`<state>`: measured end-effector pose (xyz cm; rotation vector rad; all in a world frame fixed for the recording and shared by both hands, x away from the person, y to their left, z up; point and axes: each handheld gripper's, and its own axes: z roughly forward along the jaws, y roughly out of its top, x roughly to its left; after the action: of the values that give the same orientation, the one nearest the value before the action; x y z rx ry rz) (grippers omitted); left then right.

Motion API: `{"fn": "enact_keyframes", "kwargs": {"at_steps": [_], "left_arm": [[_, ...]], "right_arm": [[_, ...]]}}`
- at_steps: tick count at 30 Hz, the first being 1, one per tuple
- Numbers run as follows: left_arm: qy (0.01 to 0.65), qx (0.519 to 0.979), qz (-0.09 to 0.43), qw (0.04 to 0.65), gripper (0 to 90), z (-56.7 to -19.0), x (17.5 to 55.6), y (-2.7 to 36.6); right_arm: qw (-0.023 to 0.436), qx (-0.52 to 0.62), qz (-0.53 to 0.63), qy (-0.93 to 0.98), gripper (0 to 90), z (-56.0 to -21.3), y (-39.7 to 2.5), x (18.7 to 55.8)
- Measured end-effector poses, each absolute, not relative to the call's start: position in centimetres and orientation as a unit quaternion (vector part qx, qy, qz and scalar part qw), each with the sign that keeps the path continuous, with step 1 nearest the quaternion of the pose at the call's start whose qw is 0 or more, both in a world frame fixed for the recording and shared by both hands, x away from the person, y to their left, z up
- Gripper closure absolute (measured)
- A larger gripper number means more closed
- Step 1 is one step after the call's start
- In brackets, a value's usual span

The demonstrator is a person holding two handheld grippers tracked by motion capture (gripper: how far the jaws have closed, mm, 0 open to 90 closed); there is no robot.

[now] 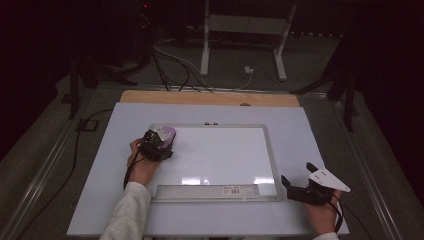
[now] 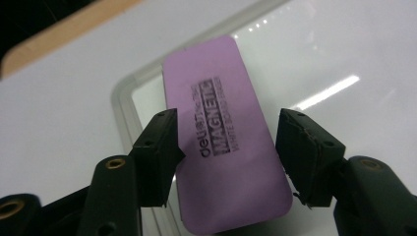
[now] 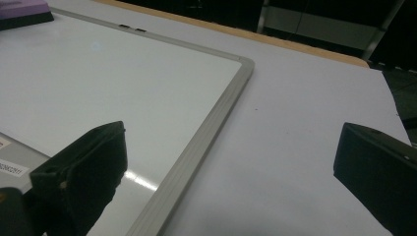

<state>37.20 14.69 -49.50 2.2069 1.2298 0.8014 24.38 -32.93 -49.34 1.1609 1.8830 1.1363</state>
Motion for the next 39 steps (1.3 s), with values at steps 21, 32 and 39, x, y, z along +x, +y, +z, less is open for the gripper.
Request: {"fn": "enact_keyframes", "kwargs": {"at_steps": [21, 32, 39], "left_arm": [[0.506, 0.780, 0.256, 0.266, 39.8, -50.0, 38.3, 17.3], [0.529, 0.761, 0.257, 0.274, 55.8, -49.4, 37.2, 16.7], [0.559, 0.738, 0.264, 0.269, 62.7, -49.4, 37.5, 16.9]], "right_arm": [[0.321, 0.443, 0.432, 0.718, 0.1, -49.4, -33.0, 24.4], [0.320, 0.444, 0.431, 0.718, 0.1, -49.5, -32.9, 24.4], [0.321, 0.444, 0.432, 0.717, 0.0, -49.4, -33.0, 24.3]]}}
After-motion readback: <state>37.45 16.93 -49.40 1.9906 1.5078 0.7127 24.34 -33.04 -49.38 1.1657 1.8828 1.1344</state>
